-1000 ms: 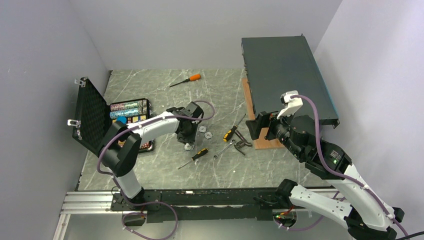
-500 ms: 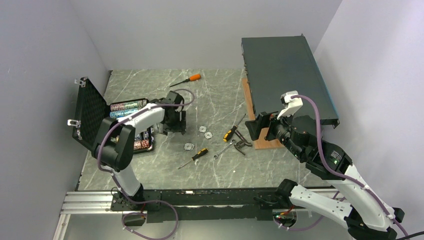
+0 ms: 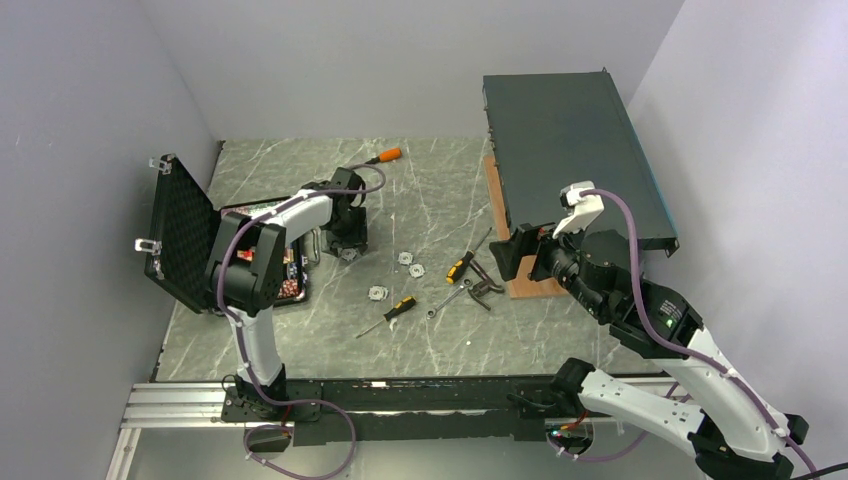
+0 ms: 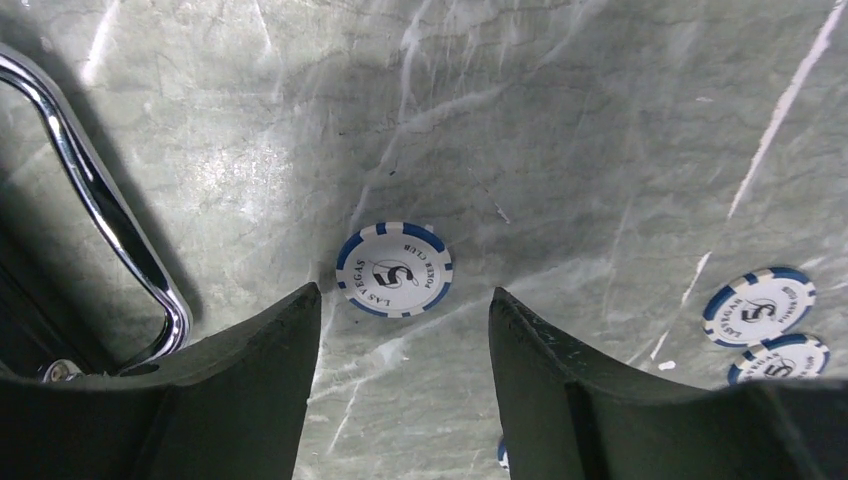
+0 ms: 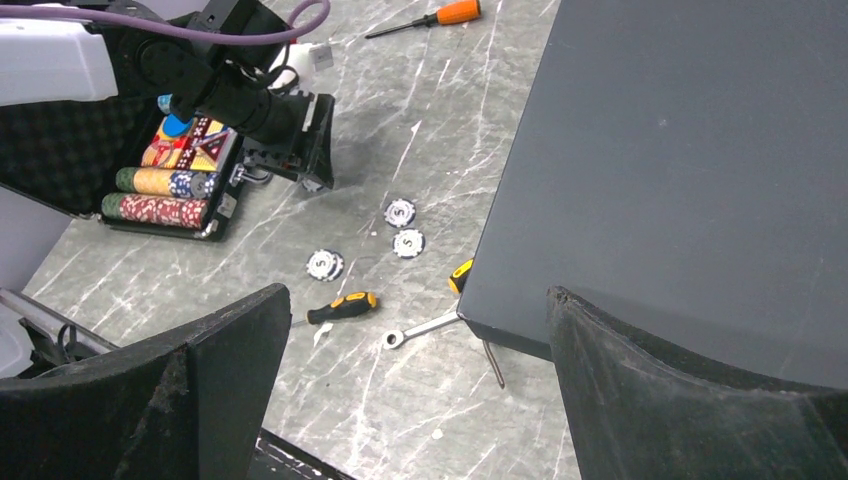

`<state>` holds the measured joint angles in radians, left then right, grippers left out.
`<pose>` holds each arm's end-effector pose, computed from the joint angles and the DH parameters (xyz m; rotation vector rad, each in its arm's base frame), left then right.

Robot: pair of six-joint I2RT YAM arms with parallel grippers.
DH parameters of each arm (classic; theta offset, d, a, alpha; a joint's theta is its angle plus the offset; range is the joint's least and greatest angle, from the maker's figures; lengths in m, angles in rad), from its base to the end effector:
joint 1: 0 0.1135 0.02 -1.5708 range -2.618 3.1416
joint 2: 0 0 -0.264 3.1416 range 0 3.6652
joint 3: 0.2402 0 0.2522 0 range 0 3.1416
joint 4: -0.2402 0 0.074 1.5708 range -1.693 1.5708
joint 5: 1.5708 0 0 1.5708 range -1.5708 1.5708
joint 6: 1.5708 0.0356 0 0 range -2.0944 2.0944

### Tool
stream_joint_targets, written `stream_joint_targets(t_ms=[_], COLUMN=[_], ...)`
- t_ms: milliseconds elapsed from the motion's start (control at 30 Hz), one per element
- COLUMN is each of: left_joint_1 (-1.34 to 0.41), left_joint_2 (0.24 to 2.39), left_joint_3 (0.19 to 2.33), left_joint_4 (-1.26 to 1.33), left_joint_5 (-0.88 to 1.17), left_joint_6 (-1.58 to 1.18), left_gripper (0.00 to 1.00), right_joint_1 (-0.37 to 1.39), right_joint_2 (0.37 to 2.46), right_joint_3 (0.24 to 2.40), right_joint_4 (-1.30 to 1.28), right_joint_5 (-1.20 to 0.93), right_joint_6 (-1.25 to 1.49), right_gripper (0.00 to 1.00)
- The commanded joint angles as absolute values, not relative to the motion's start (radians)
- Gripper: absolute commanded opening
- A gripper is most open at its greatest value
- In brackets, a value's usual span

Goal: Pack up texas hold em set

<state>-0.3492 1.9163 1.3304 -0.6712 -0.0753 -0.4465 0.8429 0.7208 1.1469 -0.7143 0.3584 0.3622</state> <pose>0.3584 -0.1277 0.1723 -0.1540 2.8184 -0.0749 0.0910 0.0834 0.4131 -0.1978 1.8603 0.5077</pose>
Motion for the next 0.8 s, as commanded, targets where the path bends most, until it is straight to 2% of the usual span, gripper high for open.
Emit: stream_joint_targets(t_ms=[0, 400, 767], left_joint_1=[-0.348, -0.348, -0.355], left_joint_2=[1.935, 1.988, 2.012], left_joint_3=[1.36, 1.378, 1.387], left_joint_4=[-0.67, -0.678, -0.696], left_joint_5=[-0.072, -0.105, -0.119], left_joint_6=[-0.437, -0.443, -0.441], left_gripper=[0.63, 0.52, 0.51], right_joint_1=[0.841, 0.841, 0.842], right_joint_2=[0.73, 0.736, 0.736], right_joint_3=[1.16, 1.155, 1.157], right_joint_4=[-0.687, -0.682, -0.683], right_joint_5=[0.367, 0.362, 0.358], right_joint_6=[0.353, 0.354, 0.356], right_gripper=[1.0, 1.0, 1.0])
